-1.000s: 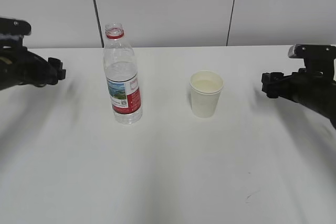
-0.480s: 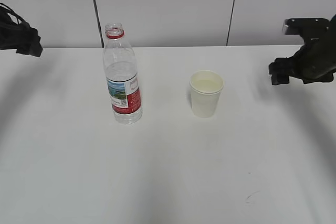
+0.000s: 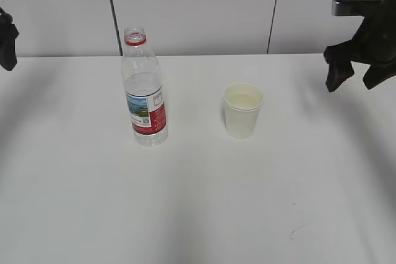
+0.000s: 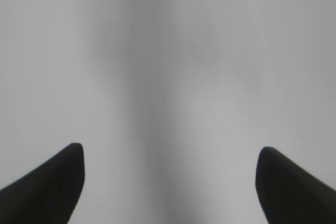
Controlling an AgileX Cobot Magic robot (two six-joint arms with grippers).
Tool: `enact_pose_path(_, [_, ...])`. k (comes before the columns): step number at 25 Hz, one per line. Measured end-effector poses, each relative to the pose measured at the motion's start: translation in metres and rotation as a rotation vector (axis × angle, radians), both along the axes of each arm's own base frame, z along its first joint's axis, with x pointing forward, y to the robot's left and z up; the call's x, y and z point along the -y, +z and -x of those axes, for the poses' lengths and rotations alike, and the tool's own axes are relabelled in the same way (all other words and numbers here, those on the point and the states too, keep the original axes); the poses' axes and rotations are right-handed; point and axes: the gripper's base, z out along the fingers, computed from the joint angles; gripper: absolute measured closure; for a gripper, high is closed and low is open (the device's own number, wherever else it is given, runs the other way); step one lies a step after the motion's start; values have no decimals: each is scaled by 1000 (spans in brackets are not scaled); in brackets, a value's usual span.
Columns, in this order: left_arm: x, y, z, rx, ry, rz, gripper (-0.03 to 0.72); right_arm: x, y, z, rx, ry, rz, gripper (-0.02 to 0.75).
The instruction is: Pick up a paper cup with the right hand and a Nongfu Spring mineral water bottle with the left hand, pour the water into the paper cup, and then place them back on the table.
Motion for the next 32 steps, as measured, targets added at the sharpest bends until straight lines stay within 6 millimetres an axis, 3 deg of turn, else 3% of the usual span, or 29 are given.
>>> enact_pose_path(5, [-1, 11, 9, -73, 19, -1, 95, -1, 20, 5, -94, 32, -1, 146])
enact_pose_path(12, [0, 38, 24, -11, 23, 2, 95, -1, 27, 6, -92, 43, 1, 146])
enact_pose_path(18, [3, 64, 43, 59, 29, 40, 95, 0, 48, 13, -43, 44, 12, 151])
enact_pose_path(24, [4, 64, 81, 33, 36, 50, 95, -1, 77, 31, 24, 43, 17, 153])
enact_pose_path(32, [5, 57, 141, 3, 39, 53, 95, -2, 99, 59, 62, 43, 17, 152])
